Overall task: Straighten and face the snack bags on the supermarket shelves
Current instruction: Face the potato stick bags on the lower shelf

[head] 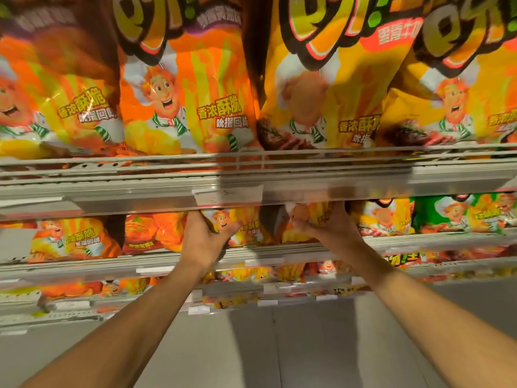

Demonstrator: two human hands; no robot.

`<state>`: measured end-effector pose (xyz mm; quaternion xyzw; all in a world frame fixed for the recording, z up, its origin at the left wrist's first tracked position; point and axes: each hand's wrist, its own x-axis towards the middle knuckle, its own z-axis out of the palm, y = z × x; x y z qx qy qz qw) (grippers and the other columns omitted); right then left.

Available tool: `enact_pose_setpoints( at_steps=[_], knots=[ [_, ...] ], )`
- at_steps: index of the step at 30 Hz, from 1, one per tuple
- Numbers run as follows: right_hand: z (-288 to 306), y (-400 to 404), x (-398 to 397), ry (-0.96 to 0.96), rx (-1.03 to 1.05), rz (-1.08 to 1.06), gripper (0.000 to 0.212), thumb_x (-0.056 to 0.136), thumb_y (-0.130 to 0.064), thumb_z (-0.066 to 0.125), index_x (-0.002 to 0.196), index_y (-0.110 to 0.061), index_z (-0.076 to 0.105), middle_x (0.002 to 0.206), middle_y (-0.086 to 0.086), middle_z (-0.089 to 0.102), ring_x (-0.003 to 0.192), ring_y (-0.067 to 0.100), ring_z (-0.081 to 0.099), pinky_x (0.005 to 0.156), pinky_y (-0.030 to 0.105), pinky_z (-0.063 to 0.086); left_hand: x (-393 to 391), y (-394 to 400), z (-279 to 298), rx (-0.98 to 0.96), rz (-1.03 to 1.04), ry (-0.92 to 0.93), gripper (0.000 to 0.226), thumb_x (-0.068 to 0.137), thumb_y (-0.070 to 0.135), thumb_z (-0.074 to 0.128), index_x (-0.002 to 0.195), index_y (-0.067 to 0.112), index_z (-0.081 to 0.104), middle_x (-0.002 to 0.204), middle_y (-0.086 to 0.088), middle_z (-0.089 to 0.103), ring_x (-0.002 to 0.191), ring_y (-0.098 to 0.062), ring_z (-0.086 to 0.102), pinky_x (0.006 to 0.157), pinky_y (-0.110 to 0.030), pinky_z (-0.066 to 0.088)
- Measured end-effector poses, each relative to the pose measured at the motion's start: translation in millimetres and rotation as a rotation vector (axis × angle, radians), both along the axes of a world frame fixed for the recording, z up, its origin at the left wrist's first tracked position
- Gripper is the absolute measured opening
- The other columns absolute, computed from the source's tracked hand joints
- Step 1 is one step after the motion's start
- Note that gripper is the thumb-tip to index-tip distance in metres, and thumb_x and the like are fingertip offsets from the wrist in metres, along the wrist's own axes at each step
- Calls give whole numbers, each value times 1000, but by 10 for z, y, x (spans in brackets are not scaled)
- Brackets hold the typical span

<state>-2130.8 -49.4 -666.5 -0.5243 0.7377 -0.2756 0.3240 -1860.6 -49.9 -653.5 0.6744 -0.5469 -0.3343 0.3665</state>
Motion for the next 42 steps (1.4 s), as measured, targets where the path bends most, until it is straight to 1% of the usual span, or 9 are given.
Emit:
enact_pose_setpoints(
  at_steps=[8, 15, 17, 19, 20, 25, 35, 39, 42],
  knots=[
    [9, -142, 10, -72, 7, 8, 109, 26, -90, 73, 119, -37, 53, 104, -21, 62, 106, 9, 58, 79, 12, 44, 124, -144, 106, 83, -113, 102, 59, 68, 27, 90, 120, 18, 62, 106, 1, 71, 102, -14, 65, 86, -18, 50],
    [110, -108, 99, -70, 18, -35, 72, 40, -82, 81, 93, -35, 64, 91, -13, 68, 94, 11, 66, 69, 16, 47, 109, -133, 192, 257, -87, 261, 42, 76, 17, 84, 110, 7, 64, 66, -9, 66, 58, 12, 29, 82, -30, 56],
    [133, -86, 113, -58, 18, -42, 85, 39, -83, 78, 100, -24, 69, 93, -6, 72, 92, 12, 68, 70, 20, 53, 146, -140, 195, 289, -35, 201, 54, 72, 32, 86, 100, -6, 61, 33, 12, 40, 39, 7, 30, 70, -29, 50],
    [185, -73, 125, -60, 2, -37, 96, 39, -85, 74, 102, -12, 72, 95, 5, 76, 93, 18, 71, 81, 33, 60, 177, -137, 266, 347, -10, 184, 53, 63, 46, 87, 75, -2, 70, 79, -6, 50, 79, -9, 57, 74, -31, 48],
    [221, -66, 129, -64, -2, -26, 101, 40, -85, 73, 104, -7, 73, 98, 11, 76, 96, 21, 71, 89, 40, 59, 195, -133, 311, 383, 8, 165, 50, 54, 55, 86, 54, 8, 67, 41, 3, 55, 45, -10, 58, 72, -31, 44],
    [467, -38, 144, -169, -54, 13, 108, 37, -84, 74, 120, -15, 70, 121, 2, 72, 123, 20, 61, 112, 40, 45, 268, -99, 481, 433, 110, 154, 58, 32, 66, 81, 35, 13, 56, 57, 3, 58, 66, -16, 50, 77, -34, 38],
    [635, 539, 36, -197, -51, -6, 100, 40, -73, 85, 126, -27, 58, 107, -17, 68, 99, 6, 64, 76, 17, 46, 350, 228, 516, 290, 0, 183, 39, 64, 41, 88, 68, 24, 53, 39, 13, 53, 36, -1, 51, 54, -23, 43],
    [499, 942, -56, -235, 9, -32, 100, 44, -61, 94, 130, -33, 53, 112, -16, 69, 106, 13, 66, 91, 36, 55, 146, 375, 484, 277, -28, 240, 34, 72, 36, 86, 95, 17, 70, 74, 15, 75, 64, 7, 67, 61, -16, 46],
    [341, 1319, -171, -267, 14, -72, 99, 34, -71, 91, 121, -46, 52, 108, -28, 67, 95, -11, 64, 76, 12, 52, -84, 478, 459, 289, -75, 275, 41, 71, 35, 86, 106, 19, 71, 91, 10, 77, 80, 2, 71, 71, -17, 48]
  ],
)
